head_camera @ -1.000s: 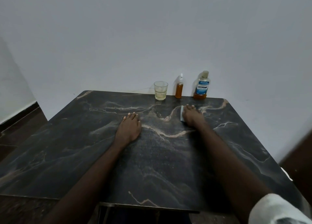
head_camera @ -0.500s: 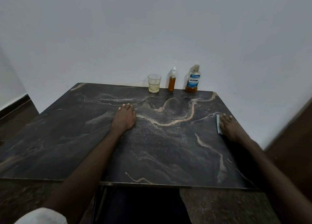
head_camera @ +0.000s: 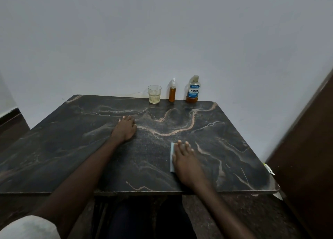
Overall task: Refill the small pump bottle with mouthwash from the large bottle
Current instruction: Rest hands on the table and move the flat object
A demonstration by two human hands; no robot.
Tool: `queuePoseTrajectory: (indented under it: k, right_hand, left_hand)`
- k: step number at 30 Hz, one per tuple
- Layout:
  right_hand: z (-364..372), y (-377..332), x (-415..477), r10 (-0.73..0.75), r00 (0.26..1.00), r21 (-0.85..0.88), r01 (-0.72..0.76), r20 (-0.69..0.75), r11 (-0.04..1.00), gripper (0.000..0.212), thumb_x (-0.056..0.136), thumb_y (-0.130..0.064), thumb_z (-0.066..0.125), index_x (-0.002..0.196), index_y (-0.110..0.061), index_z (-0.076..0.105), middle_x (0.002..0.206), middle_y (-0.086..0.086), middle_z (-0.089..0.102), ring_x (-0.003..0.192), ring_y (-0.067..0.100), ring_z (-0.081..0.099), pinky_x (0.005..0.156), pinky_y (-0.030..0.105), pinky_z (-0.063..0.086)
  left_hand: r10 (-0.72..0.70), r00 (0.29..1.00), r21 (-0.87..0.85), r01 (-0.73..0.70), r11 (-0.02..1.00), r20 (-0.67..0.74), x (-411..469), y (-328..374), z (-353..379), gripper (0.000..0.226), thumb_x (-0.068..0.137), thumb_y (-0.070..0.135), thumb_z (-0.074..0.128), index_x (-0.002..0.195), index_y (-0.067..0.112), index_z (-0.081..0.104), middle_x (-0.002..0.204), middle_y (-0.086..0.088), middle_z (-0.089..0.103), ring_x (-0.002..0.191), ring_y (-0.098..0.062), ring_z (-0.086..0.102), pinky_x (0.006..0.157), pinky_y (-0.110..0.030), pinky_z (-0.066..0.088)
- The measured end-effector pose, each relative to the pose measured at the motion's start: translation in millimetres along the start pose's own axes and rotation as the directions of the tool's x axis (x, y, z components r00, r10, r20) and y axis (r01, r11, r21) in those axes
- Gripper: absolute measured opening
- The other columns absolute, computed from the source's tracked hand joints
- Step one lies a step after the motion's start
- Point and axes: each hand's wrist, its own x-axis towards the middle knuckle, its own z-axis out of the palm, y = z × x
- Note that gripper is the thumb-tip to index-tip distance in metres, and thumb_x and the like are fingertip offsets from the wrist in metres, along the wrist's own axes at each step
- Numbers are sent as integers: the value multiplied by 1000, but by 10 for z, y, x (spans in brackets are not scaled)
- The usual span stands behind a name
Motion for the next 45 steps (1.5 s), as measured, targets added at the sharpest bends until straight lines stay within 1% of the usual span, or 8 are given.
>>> queuePoseTrajectory:
  k: [7, 12, 16, 18, 22, 26, 35, 45]
  right_hand:
    - [185, -653, 328, -101, 995, 99, 102, -19, 990, 56, 112, -30, 26, 161, -4, 23, 171, 15, 18, 159, 35, 9, 129, 44, 11]
    - [-74, -298, 320, -25, 992, 385, 70, -121, 920, 37, 106, -14, 45, 140, -6, 56, 152, 17, 50, 143, 32, 44, 121, 40, 31]
    - [-193, 290, 230, 79, 971, 270, -16, -225, 963, 21, 100, -10, 55, 113, -4, 71, 130, 15, 66, 121, 32, 61, 104, 37, 46]
    - [-232, 496, 148, 57, 975, 238, -4, -215, 971, 18, 99, -10, 57, 107, -6, 73, 119, 11, 70, 109, 30, 66, 93, 33, 47]
    - [-206, 607, 38, -33, 987, 153, 57, -159, 987, 34, 106, -18, 52, 136, -10, 64, 150, 13, 55, 140, 29, 49, 117, 35, 35]
    - [-160, 504, 63, -52, 994, 57, 57, -92, 997, 46, 111, -33, 37, 153, -14, 46, 165, 8, 36, 156, 28, 26, 125, 38, 18]
    - [-109, 322, 362, -29, 999, 16, 28, 22, 999, 67, 110, -52, 24, 164, -13, 20, 173, 6, 13, 160, 21, 6, 129, 38, 7]
    - [-84, 199, 1070, -100, 994, 48, 97, 53, 994, 67, 109, -53, 24, 164, -15, 19, 173, 6, 14, 160, 19, 8, 128, 35, 7]
  left_hand:
    - [50, 994, -161, -64, 985, -95, -536, 382, -152, 44, 105, 23, 50, 148, 15, 55, 152, -12, 54, 138, -29, 51, 114, -46, 40]
    - [144, 975, -149, -169, 974, -167, -1097, 853, -177, 21, 102, 22, 52, 111, 14, 70, 114, -4, 68, 105, -20, 64, 92, -38, 52]
    - [223, 973, 11, -222, 975, -57, -1559, 1241, -10, 43, 106, 39, 49, 131, 7, 61, 143, -10, 46, 131, -23, 44, 110, -39, 44]
    - [216, 976, 121, -216, 969, 12, -1676, 1344, 105, 46, 108, 39, 42, 133, 4, 57, 142, -13, 44, 134, -26, 39, 111, -40, 42]
    - [174, 985, 145, -169, 975, -22, -1684, 1330, 248, 46, 109, 40, 40, 139, 7, 50, 142, -11, 44, 128, -26, 47, 109, -38, 44]
    - [139, 990, 139, -140, 980, 13, -1576, 1271, 259, 49, 109, 36, 42, 147, 5, 43, 148, -12, 42, 134, -27, 46, 113, -41, 41]
    - [-2, 999, 161, -6, 987, 47, -811, 901, 37, 53, 105, 23, 48, 151, -2, 39, 156, -19, 37, 138, -36, 45, 114, -46, 37]
    - [-74, 995, 200, 60, 978, 61, 219, 475, 38, 57, 108, 24, 41, 156, -3, 32, 163, -22, 32, 149, -36, 34, 122, -48, 28]
